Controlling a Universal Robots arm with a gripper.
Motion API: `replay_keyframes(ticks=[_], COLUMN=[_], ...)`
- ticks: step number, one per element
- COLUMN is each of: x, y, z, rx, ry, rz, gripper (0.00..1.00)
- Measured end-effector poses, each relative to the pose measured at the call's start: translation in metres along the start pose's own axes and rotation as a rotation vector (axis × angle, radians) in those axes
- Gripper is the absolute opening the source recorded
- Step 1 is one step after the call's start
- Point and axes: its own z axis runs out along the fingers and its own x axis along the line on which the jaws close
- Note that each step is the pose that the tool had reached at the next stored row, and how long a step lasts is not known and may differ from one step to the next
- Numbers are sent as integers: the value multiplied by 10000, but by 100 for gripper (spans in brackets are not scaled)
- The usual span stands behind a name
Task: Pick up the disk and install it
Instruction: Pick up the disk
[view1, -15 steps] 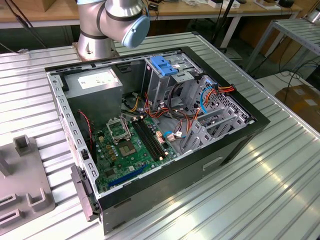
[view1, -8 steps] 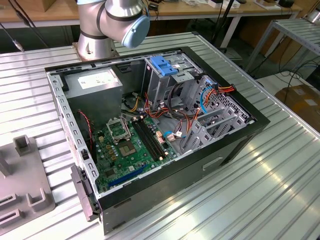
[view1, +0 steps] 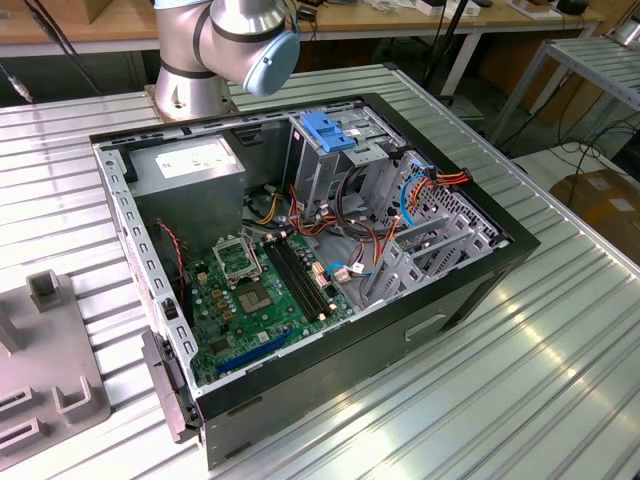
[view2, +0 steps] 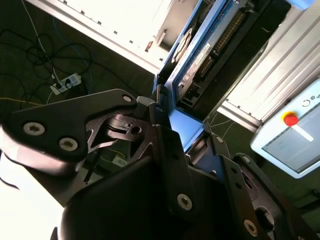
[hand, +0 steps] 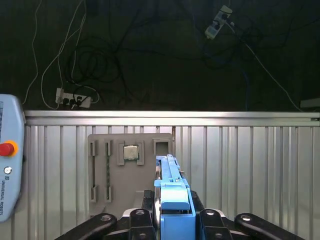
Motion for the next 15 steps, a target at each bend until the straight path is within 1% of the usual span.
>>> replay_keyframes(ticks=[2, 3, 5, 7, 8, 10, 12, 13, 15], x=[0, -1, -1, -1, -2, -2, -2, -3, -3], y=[0, 0, 1, 1, 1, 1, 2, 1, 1], z=[-48, -84, -135, -198, -216, -284, -339, -361, -361], rx=[-5, -8, -12, -18, -19, -21, -25, -34, -38], ry=[0, 0, 0, 0, 0, 0, 1, 0, -21], rz=[0, 0, 0, 0, 0, 0, -1, 0, 0], gripper=[37, 37, 37, 37, 37, 37, 37, 37, 37])
